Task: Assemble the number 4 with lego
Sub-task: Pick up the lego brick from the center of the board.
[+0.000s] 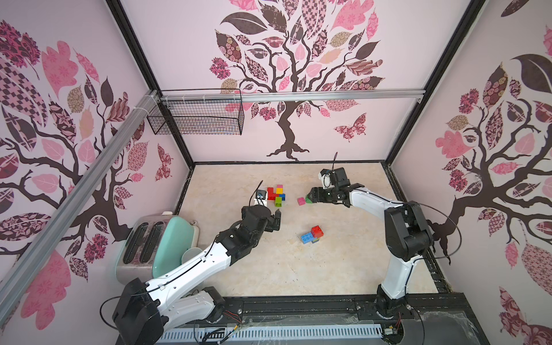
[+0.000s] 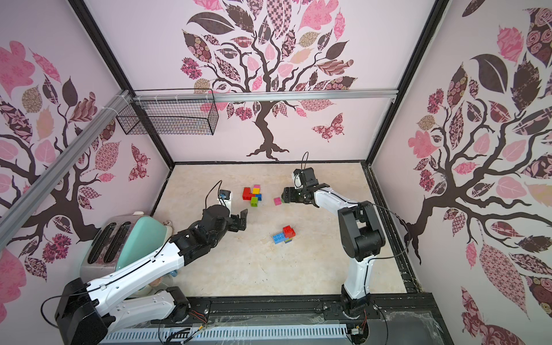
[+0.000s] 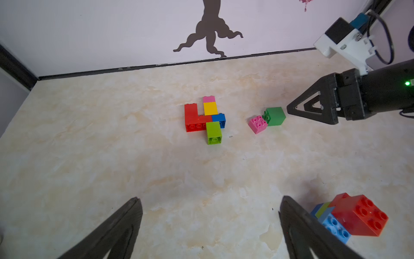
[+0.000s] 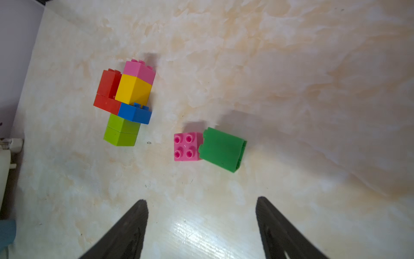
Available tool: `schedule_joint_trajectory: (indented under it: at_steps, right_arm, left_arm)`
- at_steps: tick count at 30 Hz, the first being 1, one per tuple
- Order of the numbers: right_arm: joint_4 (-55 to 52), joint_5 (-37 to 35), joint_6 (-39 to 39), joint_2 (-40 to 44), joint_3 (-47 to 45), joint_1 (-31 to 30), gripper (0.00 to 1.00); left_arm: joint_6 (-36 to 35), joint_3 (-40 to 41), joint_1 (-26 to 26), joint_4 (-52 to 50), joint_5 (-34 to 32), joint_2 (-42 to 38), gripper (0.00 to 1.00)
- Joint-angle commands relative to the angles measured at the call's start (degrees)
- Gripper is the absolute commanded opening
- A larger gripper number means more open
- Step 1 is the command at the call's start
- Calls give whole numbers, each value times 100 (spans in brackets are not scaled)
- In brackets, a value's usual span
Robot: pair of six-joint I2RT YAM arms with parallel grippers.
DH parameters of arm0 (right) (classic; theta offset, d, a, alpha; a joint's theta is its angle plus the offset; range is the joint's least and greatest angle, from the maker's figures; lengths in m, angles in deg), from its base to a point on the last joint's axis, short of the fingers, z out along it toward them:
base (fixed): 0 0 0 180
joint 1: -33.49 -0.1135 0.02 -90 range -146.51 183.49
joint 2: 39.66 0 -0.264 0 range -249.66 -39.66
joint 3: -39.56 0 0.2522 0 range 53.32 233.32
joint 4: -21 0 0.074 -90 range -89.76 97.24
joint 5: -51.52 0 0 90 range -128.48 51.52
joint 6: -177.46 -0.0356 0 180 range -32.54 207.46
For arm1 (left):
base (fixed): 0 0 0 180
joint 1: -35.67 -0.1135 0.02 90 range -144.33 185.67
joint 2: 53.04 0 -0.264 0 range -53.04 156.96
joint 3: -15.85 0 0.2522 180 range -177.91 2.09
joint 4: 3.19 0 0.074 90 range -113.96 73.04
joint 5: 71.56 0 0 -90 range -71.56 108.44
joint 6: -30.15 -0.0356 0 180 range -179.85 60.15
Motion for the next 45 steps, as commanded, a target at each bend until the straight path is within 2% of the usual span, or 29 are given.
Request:
schedule_joint_trajectory:
  at_steps: [1, 6, 10, 18, 19, 22, 25, 29, 34, 38, 42, 45]
  right_arm:
    - [-453, 277, 500, -643, 799, -24, 79]
    - [-266, -101, 481, -1424, 1568, -29, 80]
    - [-977, 48, 715, -2097, 2454, -38, 79]
    - [-1503, 309, 1062, -1769, 2281, -172, 72]
    - [-1586, 159, 1045, -1698, 2275, -210, 71]
    - [-1498, -1152, 510, -1352, 2070, -374, 71]
    - [-1144, -1489, 280, -974, 1616, -533, 74]
    - [-1186, -2127, 124, -757, 1427, -820, 78]
    - [-919, -1798, 64, -425, 1061, -1067, 78]
    - [-882, -1580, -129, -401, 930, -1095, 71]
    - [-759, -734, -15, -517, 902, -1107, 66]
    - [-1109, -1019, -167, -779, 1121, -1108, 65]
  left_arm:
    - [563, 285, -15, -323, -272, -71, 98]
    - [566, 328, -17, -214, -180, 32, 98]
    - [475, 307, -24, -255, -176, 105, 98]
    - [384, 420, -26, -224, -108, 101, 98]
    - [379, 423, -30, -216, -110, 105, 98]
    - [381, 447, -30, -215, -121, 118, 98]
    - [413, 492, -35, -199, -139, 116, 98]
    - [395, 546, -48, -203, -172, 97, 98]
    - [352, 564, -70, -206, -183, 88, 98]
    - [334, 557, -95, -197, -184, 131, 98]
    - [308, 537, -105, -182, -152, 177, 98]
    - [278, 513, -118, -202, -156, 224, 98]
